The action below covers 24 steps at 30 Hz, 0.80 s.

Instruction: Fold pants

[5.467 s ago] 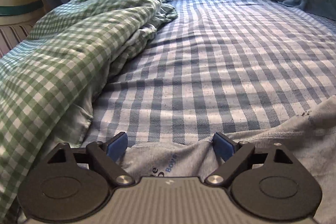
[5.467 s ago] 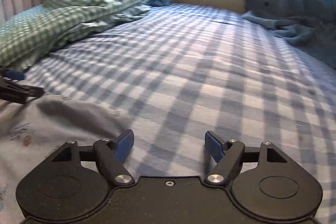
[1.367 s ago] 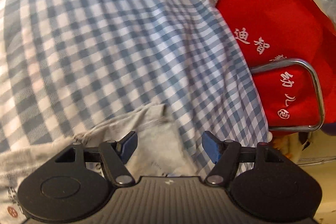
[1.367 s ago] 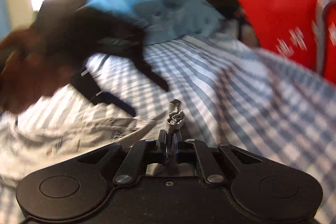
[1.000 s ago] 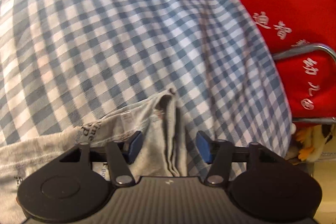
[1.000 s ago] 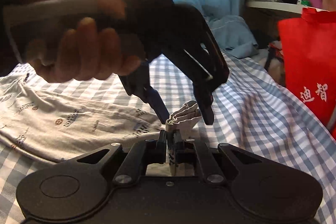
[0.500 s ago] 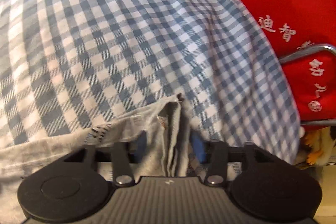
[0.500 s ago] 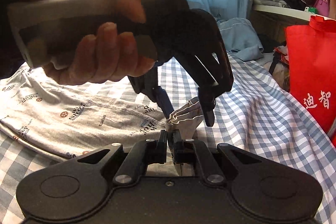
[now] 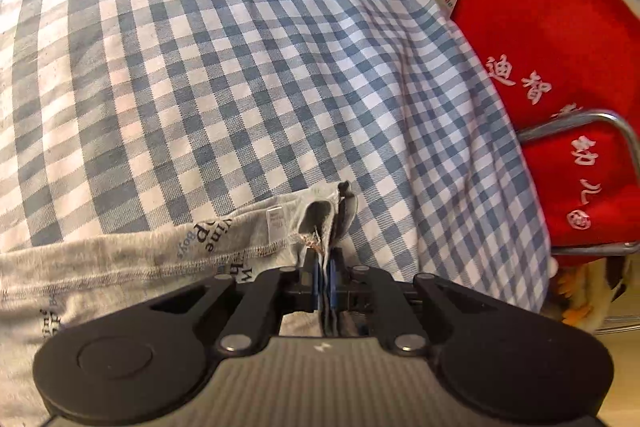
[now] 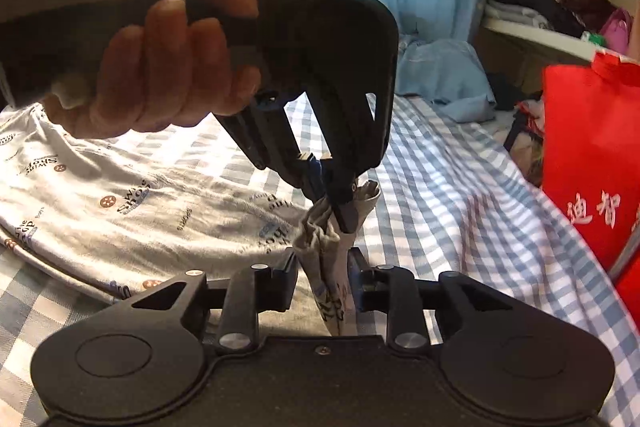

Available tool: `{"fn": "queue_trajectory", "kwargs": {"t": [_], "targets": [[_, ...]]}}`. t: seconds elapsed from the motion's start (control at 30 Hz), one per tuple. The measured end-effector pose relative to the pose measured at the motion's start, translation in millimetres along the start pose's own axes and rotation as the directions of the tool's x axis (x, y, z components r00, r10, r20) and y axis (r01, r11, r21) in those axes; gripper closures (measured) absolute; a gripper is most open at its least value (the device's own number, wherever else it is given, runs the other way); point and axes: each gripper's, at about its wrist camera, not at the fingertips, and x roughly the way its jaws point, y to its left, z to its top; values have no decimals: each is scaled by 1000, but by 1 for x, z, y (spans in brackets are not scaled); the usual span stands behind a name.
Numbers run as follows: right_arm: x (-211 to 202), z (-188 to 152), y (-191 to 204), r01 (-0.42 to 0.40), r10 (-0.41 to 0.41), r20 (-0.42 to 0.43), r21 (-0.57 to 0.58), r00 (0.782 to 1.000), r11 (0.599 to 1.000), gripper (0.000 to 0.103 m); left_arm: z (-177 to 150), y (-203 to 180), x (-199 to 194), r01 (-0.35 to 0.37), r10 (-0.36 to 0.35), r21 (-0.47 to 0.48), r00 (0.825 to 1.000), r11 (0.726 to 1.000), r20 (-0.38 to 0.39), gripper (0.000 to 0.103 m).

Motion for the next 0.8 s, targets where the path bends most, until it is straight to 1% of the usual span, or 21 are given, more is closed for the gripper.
{"fn": "queue_trajectory", "kwargs": {"t": [0.03, 0.1, 0.2, 0.27, 0.4, 0.5, 0.63, 0.8], "targets": [[-3, 2, 2, 3, -3, 13, -10, 1000, 1000, 93, -3, 3, -7, 15, -15, 0, 1000, 1000, 10, 98], [-9, 7, 7, -18, 18, 30, -14, 999, 1000, 95, -8, 11, -21, 52, -52, 11, 998, 999, 32, 98], [-22, 17, 17, -57, 57, 58, 8, 997, 998, 96, -22, 26, -48, 82, -86, 51, 994, 995, 71, 99], [-29, 24, 28, -82, 82, 70, 8, 994, 997, 96, -32, 38, -67, 86, -92, 66, 991, 994, 101, 99], [-41, 43, 59, -148, 146, 76, 13, 986, 989, 96, -53, 73, -106, 106, -111, 44, 982, 993, 153, 98], [-47, 55, 87, -190, 190, 74, -11, 979, 982, 96, -69, 102, -129, 104, -106, 21, 976, 994, 189, 98], [-43, 65, 124, -254, 256, 39, -35, 966, 966, 96, -89, 146, -138, 81, -72, -34, 974, 996, 213, 98], [-16, 59, 175, -318, 314, -72, -60, 947, 946, 96, -113, 192, -120, 42, -23, -71, 970, 997, 241, 98]]}}
